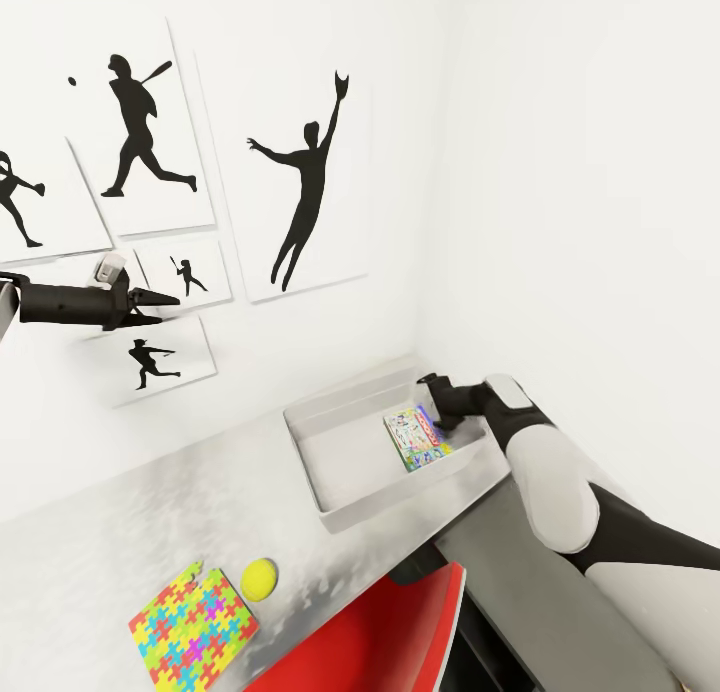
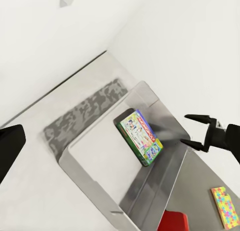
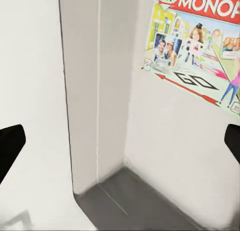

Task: Put all the toys in the child's room - the three board games (two on the bed and one on the table), the two jigsaw puzzles on the table, and the tennis ball on the table - inside the toy box on the table in the child's room.

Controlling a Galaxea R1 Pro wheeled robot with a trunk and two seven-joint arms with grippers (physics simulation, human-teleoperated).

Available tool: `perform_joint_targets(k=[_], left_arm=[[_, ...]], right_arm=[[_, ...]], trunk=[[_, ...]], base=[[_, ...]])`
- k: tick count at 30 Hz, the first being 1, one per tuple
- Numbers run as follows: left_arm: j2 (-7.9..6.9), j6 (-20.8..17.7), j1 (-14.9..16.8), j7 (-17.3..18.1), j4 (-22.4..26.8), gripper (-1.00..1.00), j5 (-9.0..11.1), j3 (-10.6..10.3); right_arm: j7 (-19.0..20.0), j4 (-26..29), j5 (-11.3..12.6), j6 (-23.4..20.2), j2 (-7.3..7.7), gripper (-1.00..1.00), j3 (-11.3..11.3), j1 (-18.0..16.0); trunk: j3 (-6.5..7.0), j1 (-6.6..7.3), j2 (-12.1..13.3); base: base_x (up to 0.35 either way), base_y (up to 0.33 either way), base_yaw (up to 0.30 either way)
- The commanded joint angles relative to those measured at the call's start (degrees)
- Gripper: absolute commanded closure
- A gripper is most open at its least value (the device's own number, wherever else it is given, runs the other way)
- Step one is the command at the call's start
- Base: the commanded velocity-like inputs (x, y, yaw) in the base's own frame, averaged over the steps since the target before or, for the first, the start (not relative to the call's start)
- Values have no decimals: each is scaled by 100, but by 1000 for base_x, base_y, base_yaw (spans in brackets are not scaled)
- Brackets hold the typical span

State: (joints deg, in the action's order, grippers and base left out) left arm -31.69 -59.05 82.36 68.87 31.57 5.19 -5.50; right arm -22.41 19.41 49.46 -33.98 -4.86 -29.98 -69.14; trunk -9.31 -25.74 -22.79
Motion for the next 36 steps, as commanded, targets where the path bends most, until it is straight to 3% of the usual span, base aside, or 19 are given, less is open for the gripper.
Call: perform_joint_targets(k=[1,6,16,36], left_arm=[[-8,-48,8,-4,-1,-100,55,-39],[-5,-67,8,16,-1,-100,60,-39],[-1,-82,8,30,-1,-100,61,-38],[14,-90,13,30,-1,-100,52,-73]], right_arm=[[-126,102,57,-107,-5,-100,-12,-3],[-730,625,68,-821,-8,-100,-14,-3],[-927,1055,117,-1763,-10,-100,-34,-5],[-955,1096,126,-1981,-92,-100,-9,-3]], trunk=[[-13,-4,-12],[-13,-4,-12],[-13,-4,-12],[-13,-4,-12]], base=[[0,0,0],[0,0,0],[0,0,0],[0,0,0]])
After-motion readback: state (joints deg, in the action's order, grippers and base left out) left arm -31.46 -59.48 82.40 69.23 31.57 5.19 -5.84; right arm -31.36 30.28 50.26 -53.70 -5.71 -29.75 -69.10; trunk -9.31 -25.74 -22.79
